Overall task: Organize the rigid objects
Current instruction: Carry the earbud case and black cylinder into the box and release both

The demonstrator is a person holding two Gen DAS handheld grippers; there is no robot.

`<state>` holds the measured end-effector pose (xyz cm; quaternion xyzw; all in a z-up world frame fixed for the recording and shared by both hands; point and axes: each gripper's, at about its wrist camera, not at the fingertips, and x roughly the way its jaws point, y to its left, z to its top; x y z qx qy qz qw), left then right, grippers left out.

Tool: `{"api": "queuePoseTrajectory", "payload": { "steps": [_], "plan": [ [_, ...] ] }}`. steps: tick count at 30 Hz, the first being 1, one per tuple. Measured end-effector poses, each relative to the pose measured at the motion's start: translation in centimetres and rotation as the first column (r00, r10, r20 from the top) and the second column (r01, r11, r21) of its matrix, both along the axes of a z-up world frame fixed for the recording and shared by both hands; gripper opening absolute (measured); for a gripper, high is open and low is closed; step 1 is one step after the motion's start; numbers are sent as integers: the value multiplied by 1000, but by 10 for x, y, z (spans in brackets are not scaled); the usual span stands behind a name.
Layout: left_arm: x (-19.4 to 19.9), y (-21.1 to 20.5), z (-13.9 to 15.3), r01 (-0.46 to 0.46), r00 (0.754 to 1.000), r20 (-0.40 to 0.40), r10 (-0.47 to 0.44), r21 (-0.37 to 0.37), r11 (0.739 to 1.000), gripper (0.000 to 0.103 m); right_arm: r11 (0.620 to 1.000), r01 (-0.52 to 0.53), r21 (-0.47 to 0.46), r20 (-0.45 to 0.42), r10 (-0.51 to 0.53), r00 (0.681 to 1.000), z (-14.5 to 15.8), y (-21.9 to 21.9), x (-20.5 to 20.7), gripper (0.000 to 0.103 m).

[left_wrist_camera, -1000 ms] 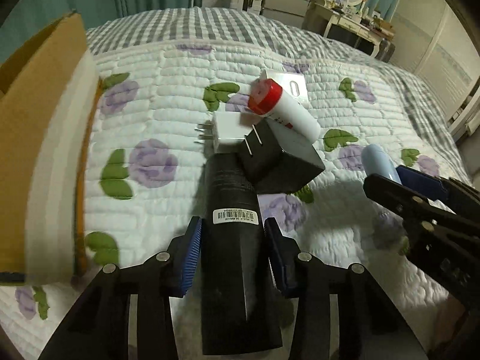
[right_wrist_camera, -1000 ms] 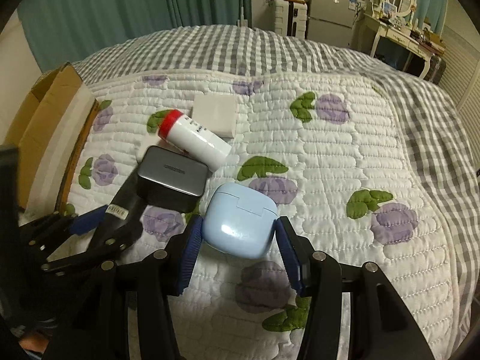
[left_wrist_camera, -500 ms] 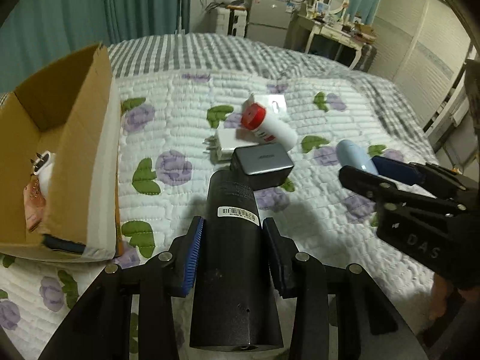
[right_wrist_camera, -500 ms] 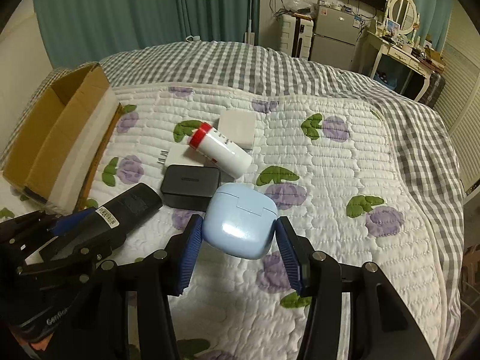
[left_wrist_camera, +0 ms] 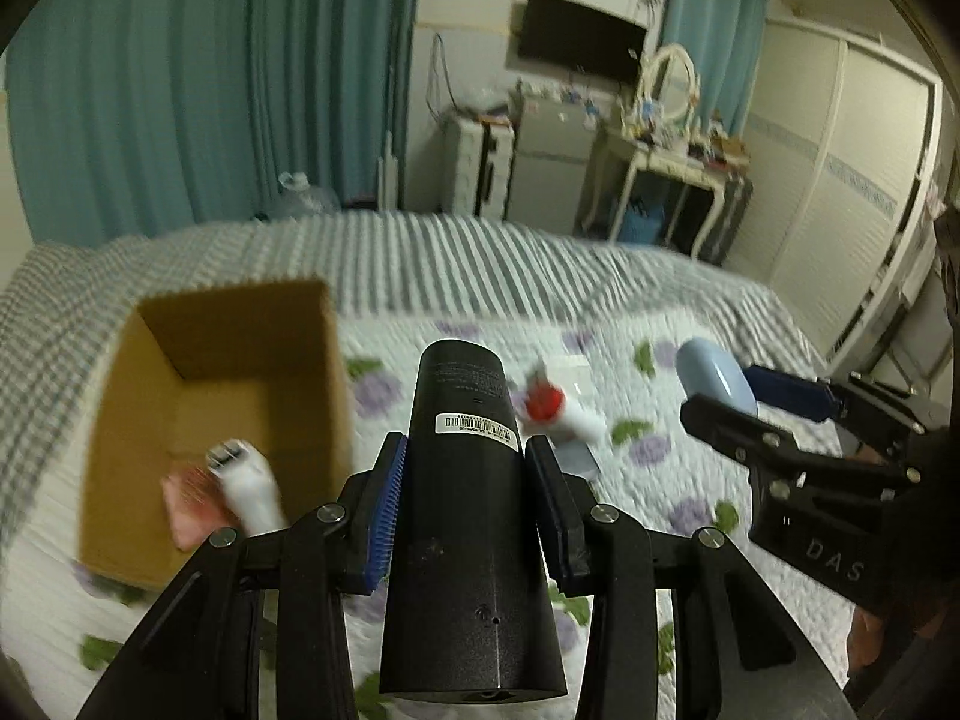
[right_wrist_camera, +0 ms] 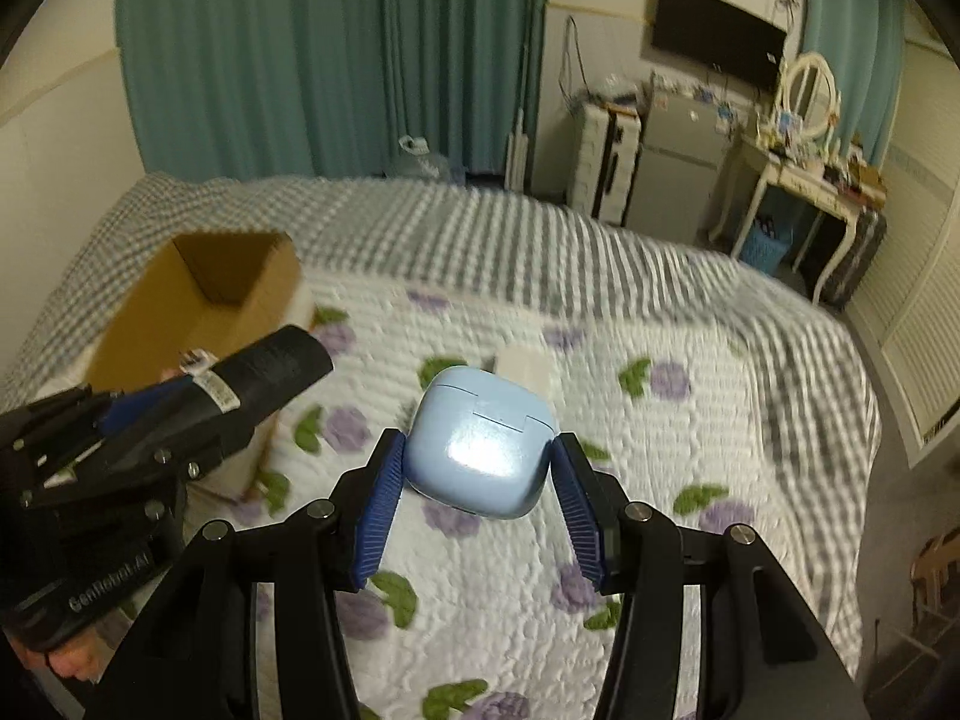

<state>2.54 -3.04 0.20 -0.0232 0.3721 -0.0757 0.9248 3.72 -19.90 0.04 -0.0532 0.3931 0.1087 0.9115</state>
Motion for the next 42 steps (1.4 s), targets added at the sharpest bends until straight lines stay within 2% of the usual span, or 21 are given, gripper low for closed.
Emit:
{"api": "queuePoseTrajectory", "payload": {
  "steps": [7,14,22,33,42],
  "plan": [
    [11,53,30,-80,995,64,79,20,997,40,994,-106,4,46,106,993,35,60,11,50],
    [24,110,27,-163,985,73,159,47,986,40,979,-203,22,67,201,977,46,124,34,50],
    [54,145,-10,-197,980,10,197,59,979,40,966,-258,30,22,257,966,17,180,80,50],
    [89,155,-60,-195,977,-72,201,85,977,40,962,-267,52,-64,270,961,-37,209,135,50],
    [98,156,-73,-205,972,-94,214,102,974,41,947,-308,87,-42,313,949,-45,224,146,50]
  ]
}}
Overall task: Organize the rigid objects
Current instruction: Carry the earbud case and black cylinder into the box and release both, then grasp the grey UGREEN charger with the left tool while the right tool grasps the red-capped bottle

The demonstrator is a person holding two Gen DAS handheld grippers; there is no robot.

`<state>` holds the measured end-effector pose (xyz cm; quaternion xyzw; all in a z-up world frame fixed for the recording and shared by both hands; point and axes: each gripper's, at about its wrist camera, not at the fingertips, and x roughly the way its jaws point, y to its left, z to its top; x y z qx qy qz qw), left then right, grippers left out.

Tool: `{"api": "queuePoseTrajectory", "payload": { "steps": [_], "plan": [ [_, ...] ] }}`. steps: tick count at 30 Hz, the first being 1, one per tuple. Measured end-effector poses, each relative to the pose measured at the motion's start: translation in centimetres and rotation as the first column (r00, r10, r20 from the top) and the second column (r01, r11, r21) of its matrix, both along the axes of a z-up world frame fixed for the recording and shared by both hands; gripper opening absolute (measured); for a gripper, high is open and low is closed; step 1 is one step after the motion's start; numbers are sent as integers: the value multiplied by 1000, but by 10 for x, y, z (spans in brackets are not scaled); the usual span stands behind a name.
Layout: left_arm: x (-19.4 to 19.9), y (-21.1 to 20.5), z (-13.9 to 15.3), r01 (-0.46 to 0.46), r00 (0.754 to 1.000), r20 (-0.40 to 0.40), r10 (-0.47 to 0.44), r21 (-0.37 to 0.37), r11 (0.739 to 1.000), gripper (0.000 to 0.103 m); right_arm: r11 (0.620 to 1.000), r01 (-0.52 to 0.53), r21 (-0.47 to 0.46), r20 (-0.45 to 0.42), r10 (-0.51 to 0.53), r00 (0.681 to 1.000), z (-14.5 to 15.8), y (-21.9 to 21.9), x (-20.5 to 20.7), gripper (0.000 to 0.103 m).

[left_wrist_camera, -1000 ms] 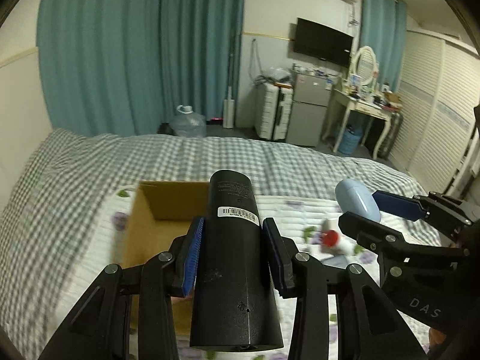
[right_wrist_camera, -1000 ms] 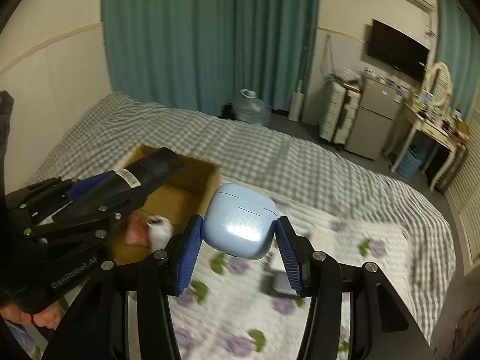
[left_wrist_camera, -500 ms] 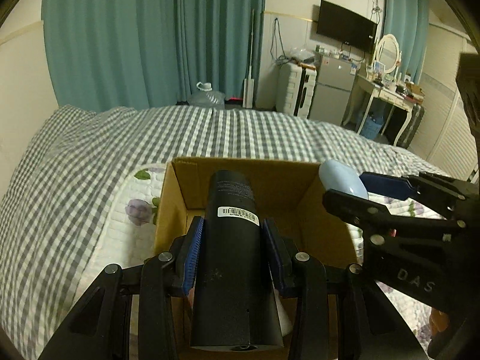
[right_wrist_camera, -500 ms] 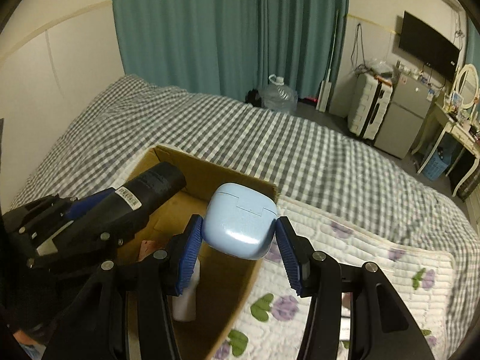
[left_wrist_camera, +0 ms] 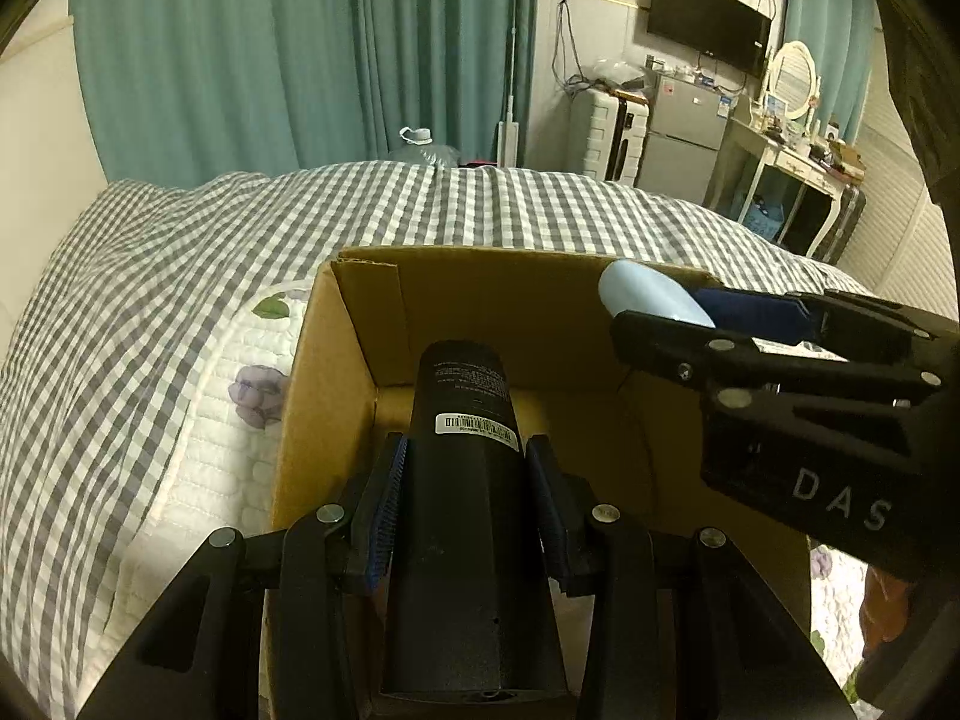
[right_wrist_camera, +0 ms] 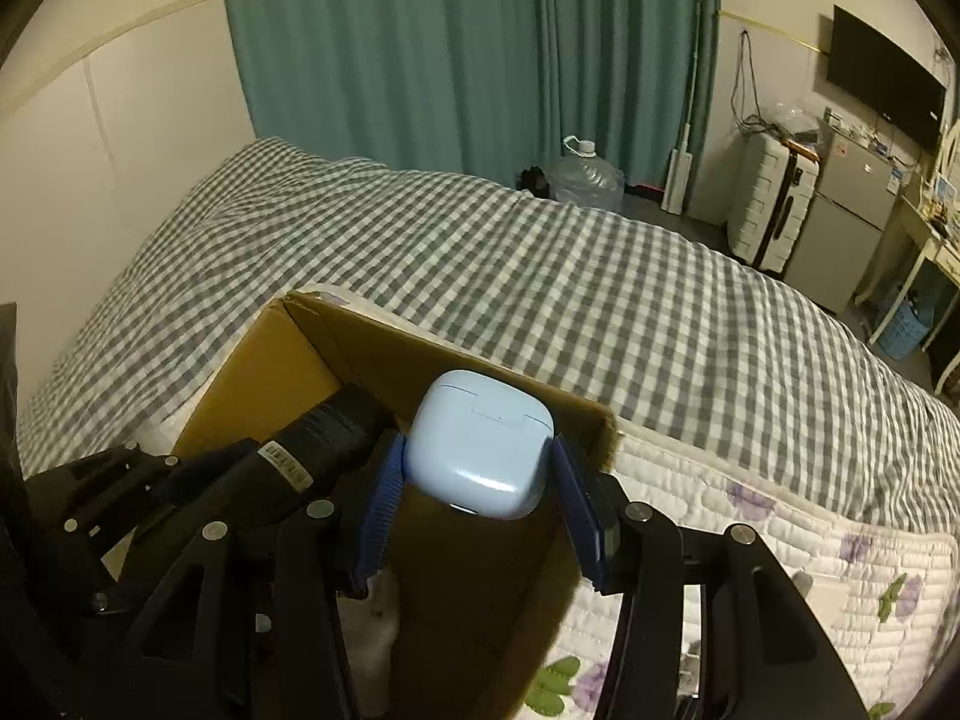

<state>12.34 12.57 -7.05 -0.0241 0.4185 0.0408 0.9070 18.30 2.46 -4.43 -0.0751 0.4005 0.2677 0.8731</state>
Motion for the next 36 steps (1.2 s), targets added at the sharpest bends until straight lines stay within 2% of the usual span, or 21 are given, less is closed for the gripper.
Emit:
{"api": "queuePoseTrajectory", "payload": {
  "steps": [5,8,10,13,14,17,22,25,28,36],
  "plan": [
    [0,1,2,-8,1000,5,8,-1,1000,43,999,1,37,-2,-1,1000,0,-2,0,50],
    [-5,-4,13,-17,1000,25,16,39,999,62,997,15,78,23,-16,1000,13,-13,-5,74],
    [-11,-7,21,-31,999,43,29,49,998,63,994,30,102,42,-34,999,24,-26,-9,75],
    [-20,-15,36,-39,998,59,38,11,999,64,992,65,106,61,-72,996,43,-52,-16,78],
    [-22,-19,41,-39,997,63,39,1,999,64,991,85,106,74,-93,993,49,-63,-19,83],
    [-30,-40,55,-26,996,83,25,2,1000,65,985,146,96,110,-156,982,66,-101,-30,90],
    [-33,-79,68,24,994,105,-21,-24,999,68,961,270,53,176,-275,945,79,-171,-47,97],
    [-30,-111,68,59,993,99,-57,-15,998,68,945,326,12,188,-323,928,73,-214,-53,97],
    [-26,-144,59,90,993,77,-89,-6,996,68,932,363,-14,156,-357,921,60,-242,-52,97],
    [-6,-216,0,102,993,-59,-102,4,995,68,914,404,-29,66,-401,914,8,-303,-45,97]
  ]
}}
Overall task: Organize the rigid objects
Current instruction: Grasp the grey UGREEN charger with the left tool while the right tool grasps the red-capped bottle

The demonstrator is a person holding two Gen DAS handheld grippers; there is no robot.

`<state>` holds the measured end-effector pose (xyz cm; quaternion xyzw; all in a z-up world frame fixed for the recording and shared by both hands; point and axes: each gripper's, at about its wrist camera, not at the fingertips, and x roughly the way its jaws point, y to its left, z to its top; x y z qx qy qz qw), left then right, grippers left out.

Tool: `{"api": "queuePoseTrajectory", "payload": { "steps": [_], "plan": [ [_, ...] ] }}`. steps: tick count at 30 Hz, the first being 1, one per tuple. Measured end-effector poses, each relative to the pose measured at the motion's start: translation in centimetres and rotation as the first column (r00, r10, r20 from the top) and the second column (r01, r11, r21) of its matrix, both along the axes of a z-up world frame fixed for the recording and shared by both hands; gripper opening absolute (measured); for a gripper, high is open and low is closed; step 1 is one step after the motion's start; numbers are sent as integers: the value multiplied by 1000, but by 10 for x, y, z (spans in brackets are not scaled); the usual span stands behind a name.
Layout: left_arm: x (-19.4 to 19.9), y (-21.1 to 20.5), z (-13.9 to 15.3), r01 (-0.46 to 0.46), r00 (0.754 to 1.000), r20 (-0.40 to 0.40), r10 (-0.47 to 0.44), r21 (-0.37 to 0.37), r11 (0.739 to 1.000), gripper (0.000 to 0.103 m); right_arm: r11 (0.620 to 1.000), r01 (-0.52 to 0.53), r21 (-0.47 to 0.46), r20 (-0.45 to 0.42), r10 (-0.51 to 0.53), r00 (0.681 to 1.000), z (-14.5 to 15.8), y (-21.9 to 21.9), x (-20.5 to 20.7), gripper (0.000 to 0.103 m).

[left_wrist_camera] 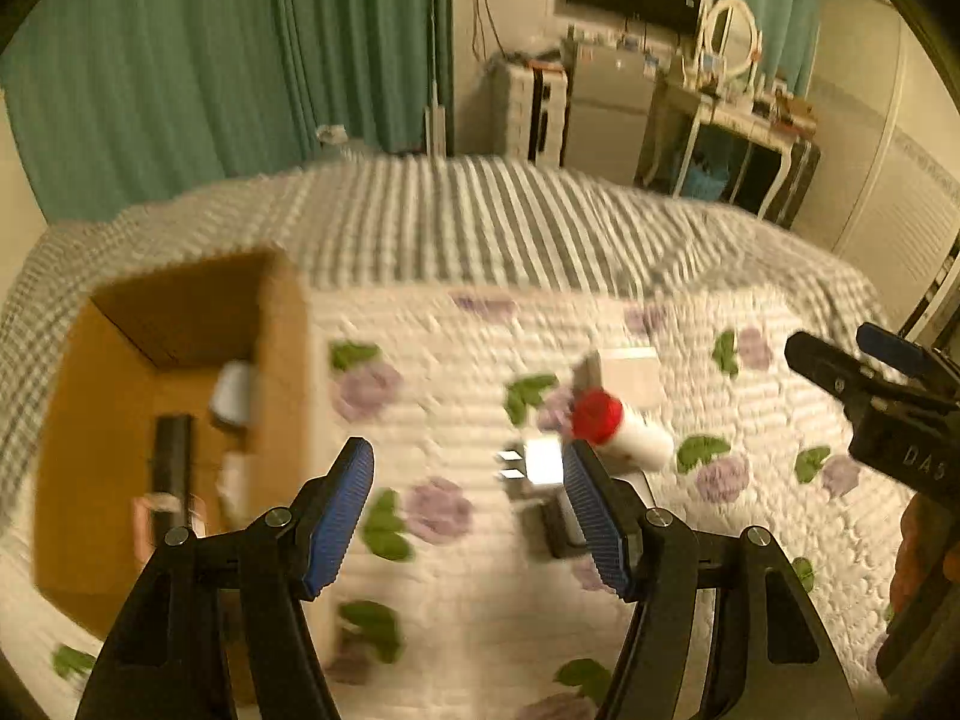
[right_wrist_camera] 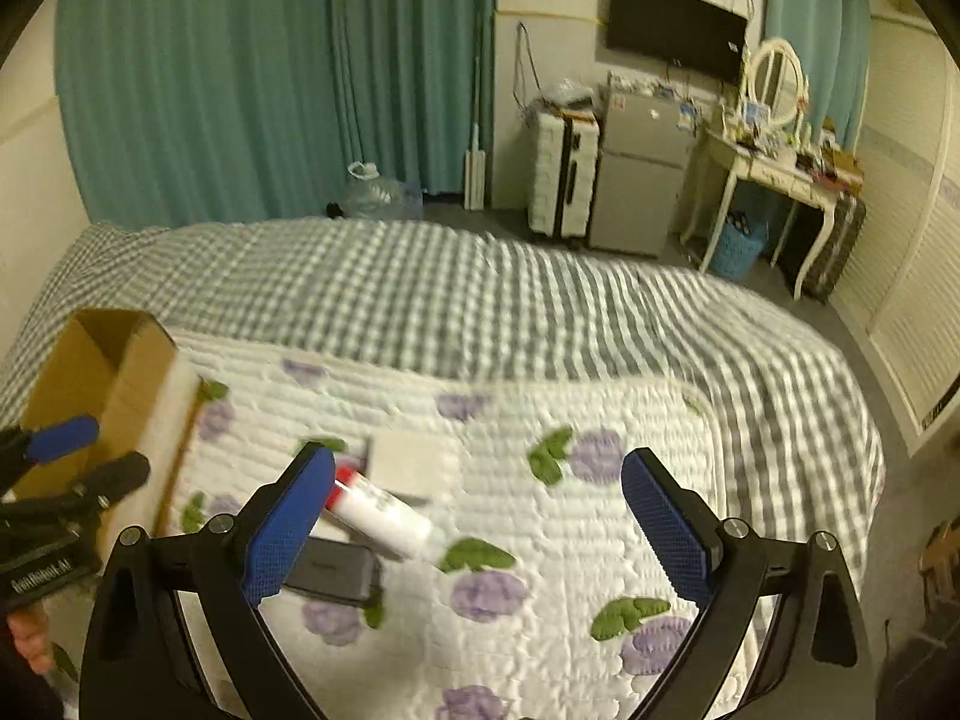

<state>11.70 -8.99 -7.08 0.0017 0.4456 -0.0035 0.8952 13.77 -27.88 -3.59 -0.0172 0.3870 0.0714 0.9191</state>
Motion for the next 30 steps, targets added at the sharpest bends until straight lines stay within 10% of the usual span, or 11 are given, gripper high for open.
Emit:
{"api": "queuePoseTrajectory", "payload": {
  "steps": [30],
  "plan": [
    [19,-74,-116,90,984,-155,-86,21,996,73,998,70,-1,-107,-70,992,-60,-47,28,97]
  ]
}}
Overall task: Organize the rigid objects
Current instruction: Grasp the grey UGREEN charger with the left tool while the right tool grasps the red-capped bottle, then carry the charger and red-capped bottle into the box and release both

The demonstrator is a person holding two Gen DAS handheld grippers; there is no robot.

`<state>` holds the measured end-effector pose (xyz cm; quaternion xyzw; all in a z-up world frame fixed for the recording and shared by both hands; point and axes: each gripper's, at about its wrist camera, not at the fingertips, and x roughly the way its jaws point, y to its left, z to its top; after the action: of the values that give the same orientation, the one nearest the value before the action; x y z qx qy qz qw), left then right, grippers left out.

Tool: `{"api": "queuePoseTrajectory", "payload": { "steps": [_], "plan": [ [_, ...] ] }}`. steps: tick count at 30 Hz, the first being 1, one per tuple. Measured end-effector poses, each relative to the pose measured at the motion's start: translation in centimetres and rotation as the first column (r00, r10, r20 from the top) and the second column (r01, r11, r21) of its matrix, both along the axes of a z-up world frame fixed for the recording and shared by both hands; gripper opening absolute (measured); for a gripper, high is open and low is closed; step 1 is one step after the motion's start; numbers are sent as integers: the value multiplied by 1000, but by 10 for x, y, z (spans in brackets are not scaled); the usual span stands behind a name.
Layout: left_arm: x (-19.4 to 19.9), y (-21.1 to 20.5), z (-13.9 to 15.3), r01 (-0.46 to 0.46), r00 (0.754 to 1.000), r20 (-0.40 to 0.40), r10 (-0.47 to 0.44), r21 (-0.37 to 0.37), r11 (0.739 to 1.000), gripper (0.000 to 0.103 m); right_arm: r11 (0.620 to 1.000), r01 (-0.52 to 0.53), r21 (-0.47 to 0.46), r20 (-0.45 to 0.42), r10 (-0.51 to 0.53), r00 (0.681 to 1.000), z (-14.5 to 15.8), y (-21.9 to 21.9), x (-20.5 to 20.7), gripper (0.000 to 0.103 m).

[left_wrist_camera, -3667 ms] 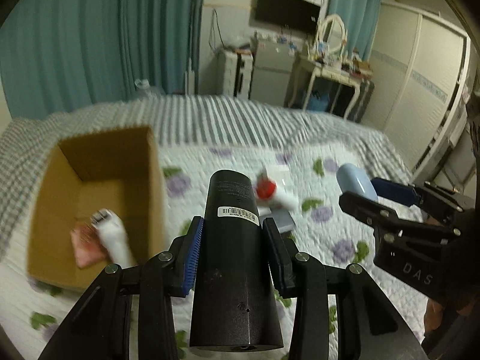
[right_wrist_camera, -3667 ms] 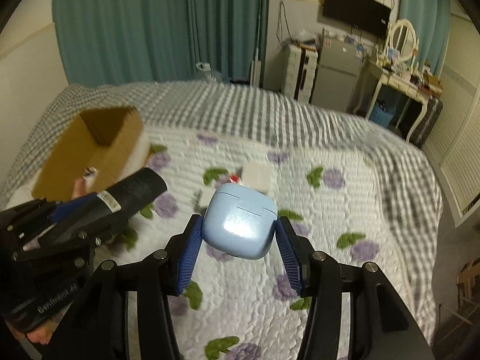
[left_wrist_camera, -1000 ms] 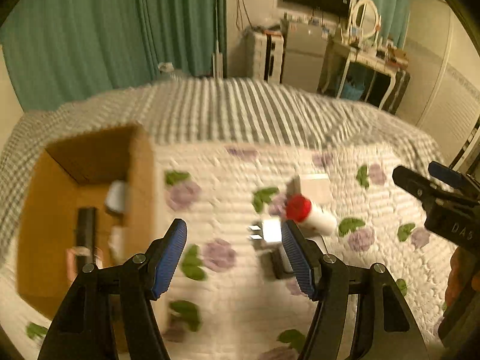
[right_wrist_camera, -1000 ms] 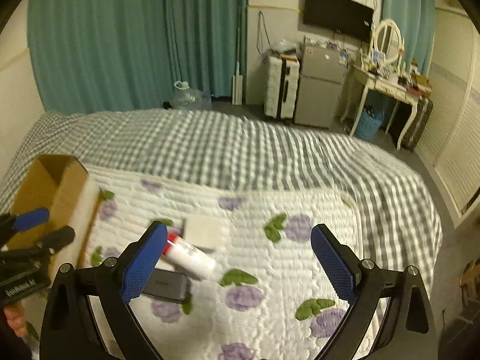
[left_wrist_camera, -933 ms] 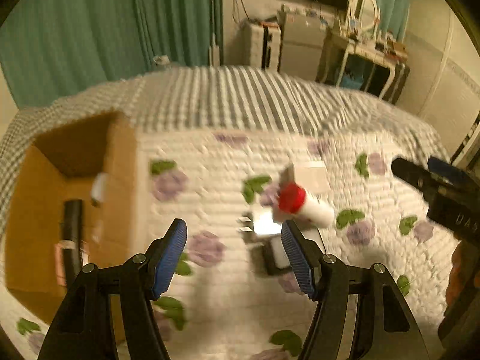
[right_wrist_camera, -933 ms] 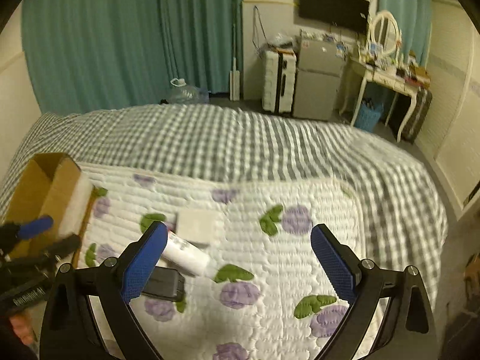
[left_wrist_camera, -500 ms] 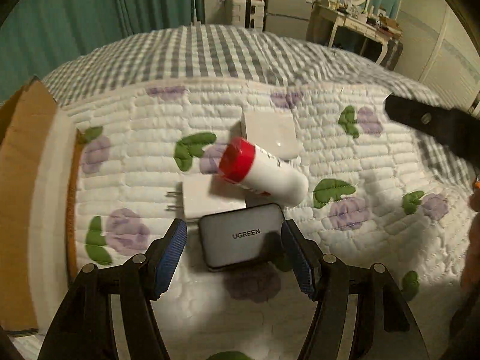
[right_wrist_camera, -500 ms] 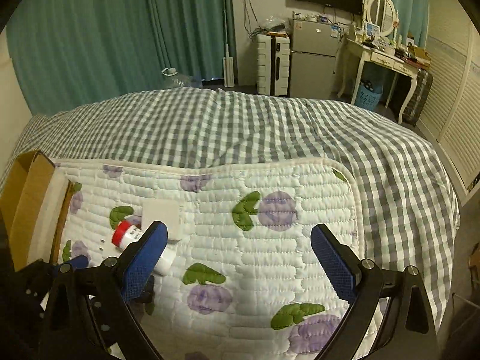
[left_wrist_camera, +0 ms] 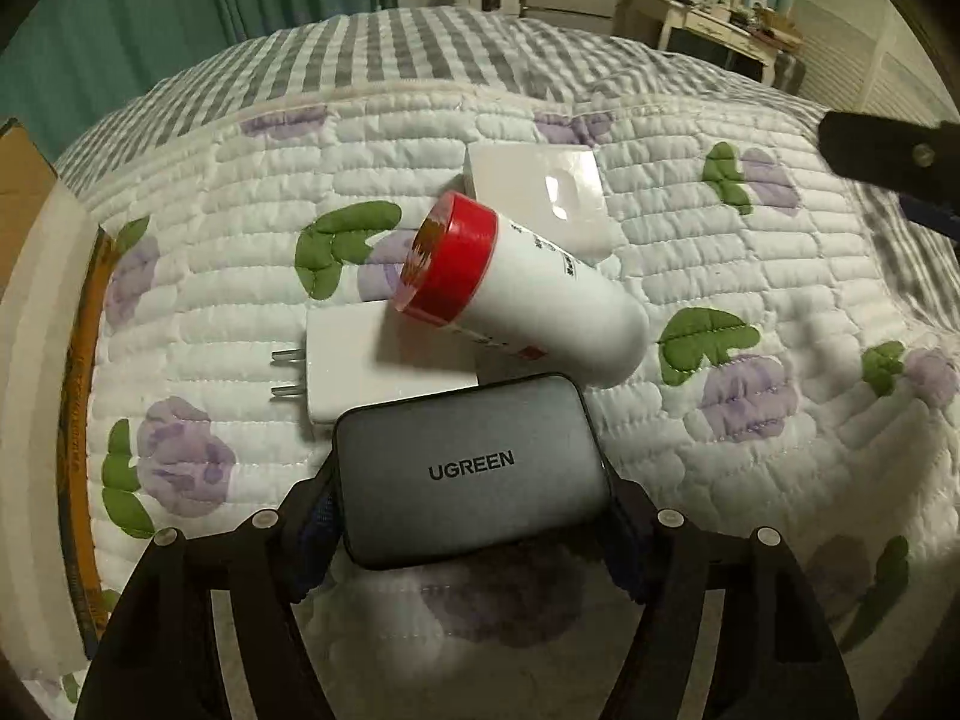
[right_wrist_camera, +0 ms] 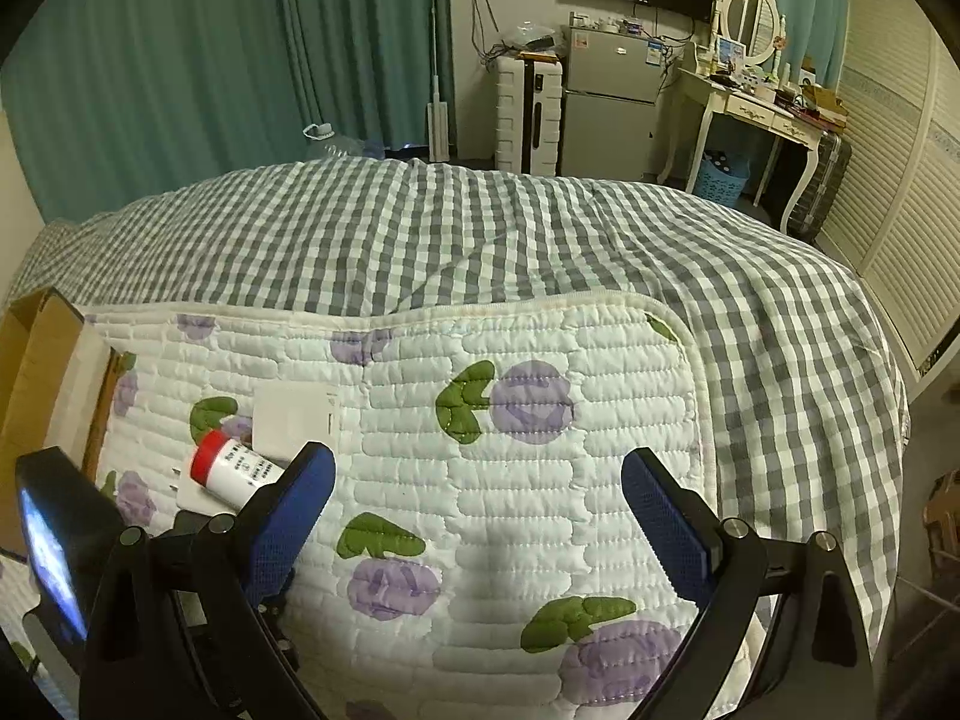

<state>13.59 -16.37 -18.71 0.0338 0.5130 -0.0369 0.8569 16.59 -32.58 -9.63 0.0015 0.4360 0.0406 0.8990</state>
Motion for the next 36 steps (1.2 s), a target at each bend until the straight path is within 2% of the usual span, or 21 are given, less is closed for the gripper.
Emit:
{"api": "queuePoseTrajectory", "payload": {
  "steps": [5,13,18,22,24,28,29,33,36],
  "plan": [
    [-21,21,19,-6,1000,9,6,-35,999,72,999,-37,7,-17,37,999,-6,7,-2,97],
    [-37,52,55,-63,992,113,64,-11,998,72,985,-174,-9,-4,174,985,-9,38,-10,94],
    [-29,65,62,-100,985,143,99,1,995,72,944,-322,-72,-39,320,946,-24,76,-15,80],
    [-18,71,61,-119,982,145,118,-2,993,72,909,-391,-145,-70,385,920,-41,102,-13,67],
    [-14,72,60,-118,982,147,117,-4,993,72,896,-410,-169,-84,401,912,-50,111,-9,59],
    [-12,76,61,-115,980,161,114,-3,993,72,882,-434,-186,-108,421,901,-62,125,-4,52],
    [-12,76,61,-116,980,161,115,-1,993,72,877,-441,-189,-111,427,897,-64,127,-3,47],
    [-11,78,59,-124,981,151,122,2,992,72,872,-442,-209,-110,429,897,-66,132,-5,45],
    [-14,76,62,-117,981,157,115,3,993,72,889,-420,-186,-109,406,907,-63,125,-4,42]
  ]
}}
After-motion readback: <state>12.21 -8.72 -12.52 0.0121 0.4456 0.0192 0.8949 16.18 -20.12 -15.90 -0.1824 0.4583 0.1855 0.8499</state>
